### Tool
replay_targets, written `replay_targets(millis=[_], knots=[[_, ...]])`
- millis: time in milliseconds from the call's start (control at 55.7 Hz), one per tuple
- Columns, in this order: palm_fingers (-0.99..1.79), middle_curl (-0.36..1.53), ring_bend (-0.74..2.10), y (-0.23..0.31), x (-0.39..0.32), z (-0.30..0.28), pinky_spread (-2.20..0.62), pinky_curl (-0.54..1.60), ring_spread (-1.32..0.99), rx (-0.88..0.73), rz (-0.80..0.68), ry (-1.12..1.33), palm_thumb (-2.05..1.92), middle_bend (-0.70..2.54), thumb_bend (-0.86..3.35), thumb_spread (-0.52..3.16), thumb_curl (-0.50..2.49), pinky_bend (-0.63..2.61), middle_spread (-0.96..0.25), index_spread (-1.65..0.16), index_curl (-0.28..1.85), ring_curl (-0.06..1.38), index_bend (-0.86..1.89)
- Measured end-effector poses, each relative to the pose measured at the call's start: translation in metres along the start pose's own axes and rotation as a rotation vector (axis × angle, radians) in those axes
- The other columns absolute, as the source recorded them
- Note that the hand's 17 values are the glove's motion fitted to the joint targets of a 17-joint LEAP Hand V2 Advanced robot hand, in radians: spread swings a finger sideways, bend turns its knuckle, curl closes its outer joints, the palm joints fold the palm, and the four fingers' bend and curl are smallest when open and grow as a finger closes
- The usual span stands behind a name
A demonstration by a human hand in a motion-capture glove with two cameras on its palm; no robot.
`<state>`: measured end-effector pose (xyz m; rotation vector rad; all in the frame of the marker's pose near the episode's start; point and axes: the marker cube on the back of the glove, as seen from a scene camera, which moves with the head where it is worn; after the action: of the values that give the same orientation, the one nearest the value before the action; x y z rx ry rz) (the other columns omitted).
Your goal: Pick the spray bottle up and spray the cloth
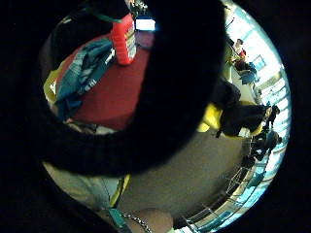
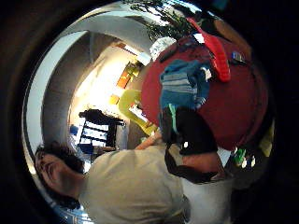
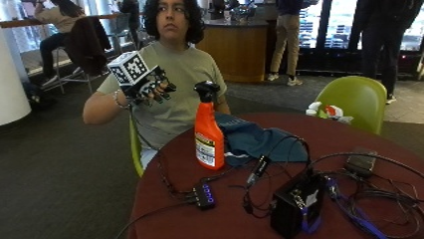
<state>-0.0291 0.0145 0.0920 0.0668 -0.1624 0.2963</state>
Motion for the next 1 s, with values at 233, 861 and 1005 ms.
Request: replay_targets(millis=[233, 861, 1005], knots=[[0.34, 0.38, 0.30, 0.033, 0.005, -0.013, 0.27, 0.35, 0.00, -0.051, 0.041, 0.140, 0.54, 0.17, -0.02, 1.23, 0.44, 0.35, 0.03, -0.40, 0.33, 0.34, 0.15], [0.47, 0.33, 0.34, -0.061, 0.023, 0.010, 0.25, 0.36, 0.03, 0.147, 0.144, -0.497, 0.69, 0.19, -0.01, 1.22, 0.42, 0.37, 0.07, -0.37, 0.27, 0.34, 0.13], [0.43, 0.33, 0.36, -0.112, 0.027, 0.018, 0.24, 0.36, 0.03, 0.295, 0.123, -0.707, 0.73, 0.18, -0.01, 1.16, 0.43, 0.37, 0.08, -0.35, 0.26, 0.35, 0.13]])
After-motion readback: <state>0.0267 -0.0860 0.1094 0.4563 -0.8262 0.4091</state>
